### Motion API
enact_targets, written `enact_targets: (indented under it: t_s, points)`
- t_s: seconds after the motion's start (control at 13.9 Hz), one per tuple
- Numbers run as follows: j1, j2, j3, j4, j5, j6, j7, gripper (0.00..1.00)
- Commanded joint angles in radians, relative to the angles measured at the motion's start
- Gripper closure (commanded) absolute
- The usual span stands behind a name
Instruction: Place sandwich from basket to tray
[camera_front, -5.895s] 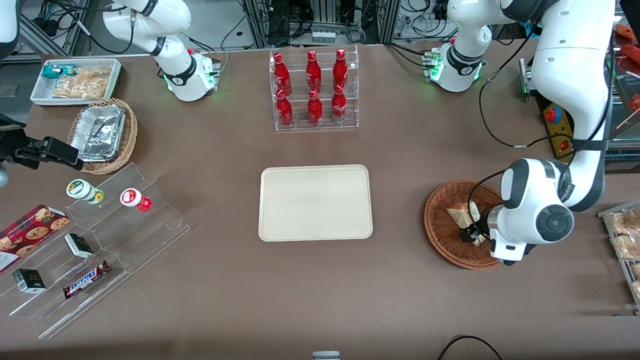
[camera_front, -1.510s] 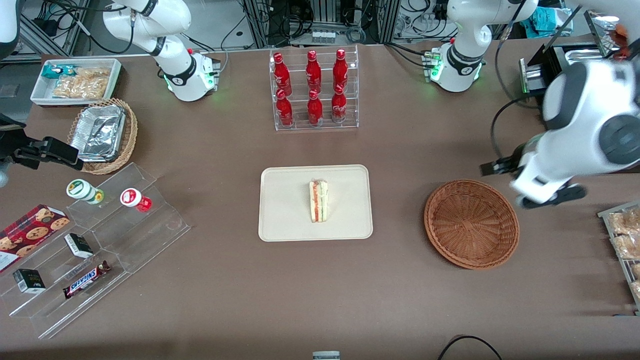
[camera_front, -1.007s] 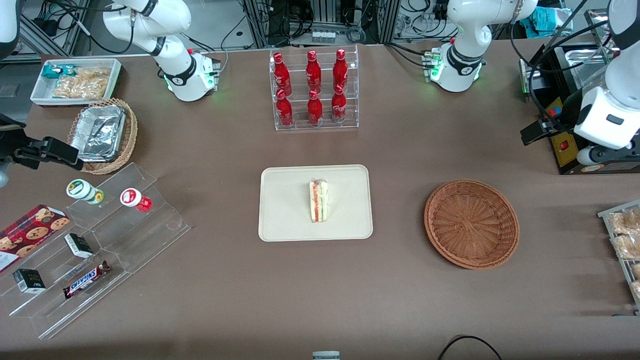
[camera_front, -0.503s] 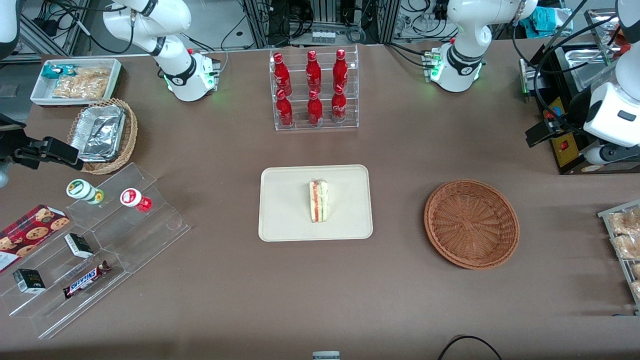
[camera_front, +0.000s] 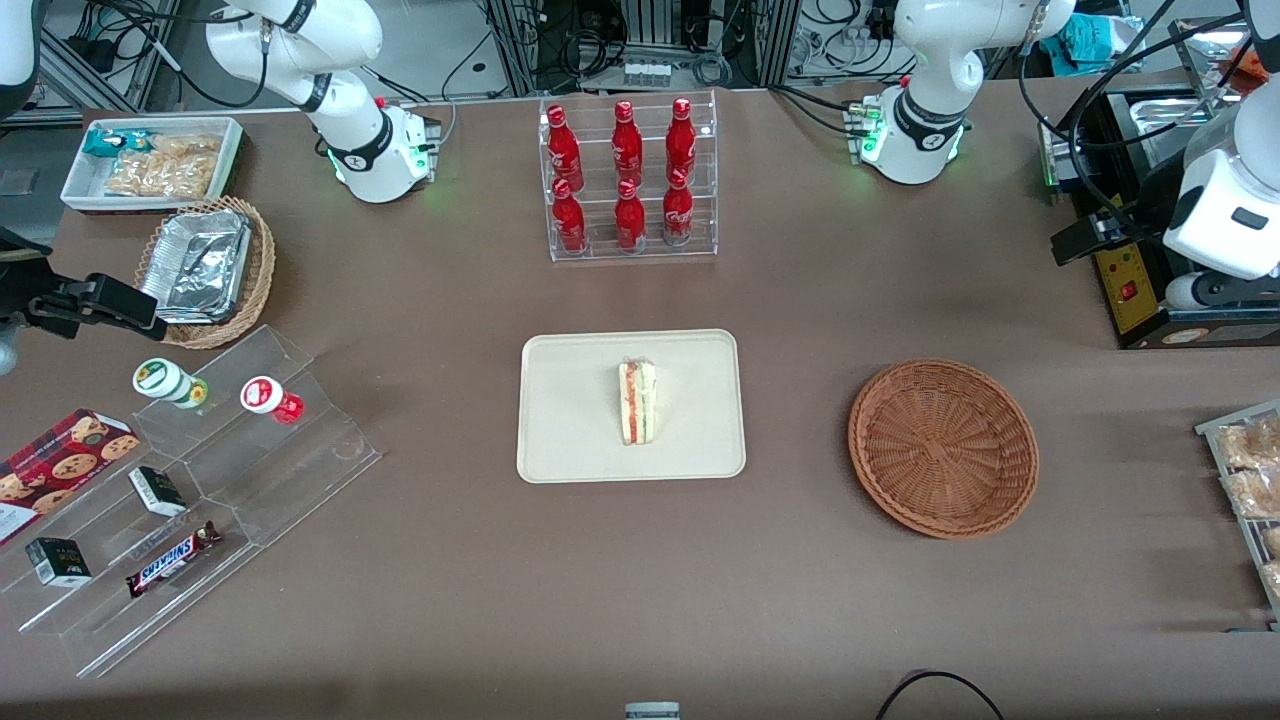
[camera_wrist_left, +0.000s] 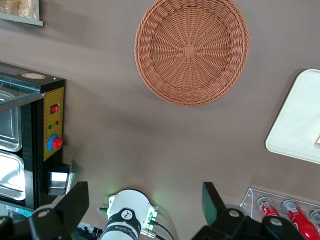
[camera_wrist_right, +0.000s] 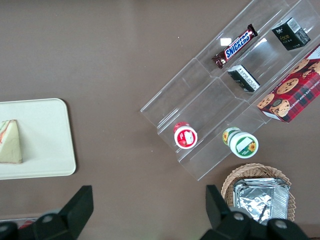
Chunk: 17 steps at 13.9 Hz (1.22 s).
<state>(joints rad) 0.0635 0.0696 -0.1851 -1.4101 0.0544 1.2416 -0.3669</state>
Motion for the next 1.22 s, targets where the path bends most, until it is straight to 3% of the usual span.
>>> enact_targets:
  t_s: [0.0, 0.43, 0.65, 1.15]
  points:
    - [0.001, 0.019, -0.008, 0.036, 0.015, -0.030, 0.003, 0.00]
    - [0.012, 0.012, -0.005, 0.034, -0.002, -0.099, 0.014, 0.00]
    - [0.027, 0.003, -0.002, 0.033, 0.015, -0.099, 0.199, 0.00]
    - [0.038, -0.043, -0.004, -0.006, 0.015, -0.064, 0.203, 0.00]
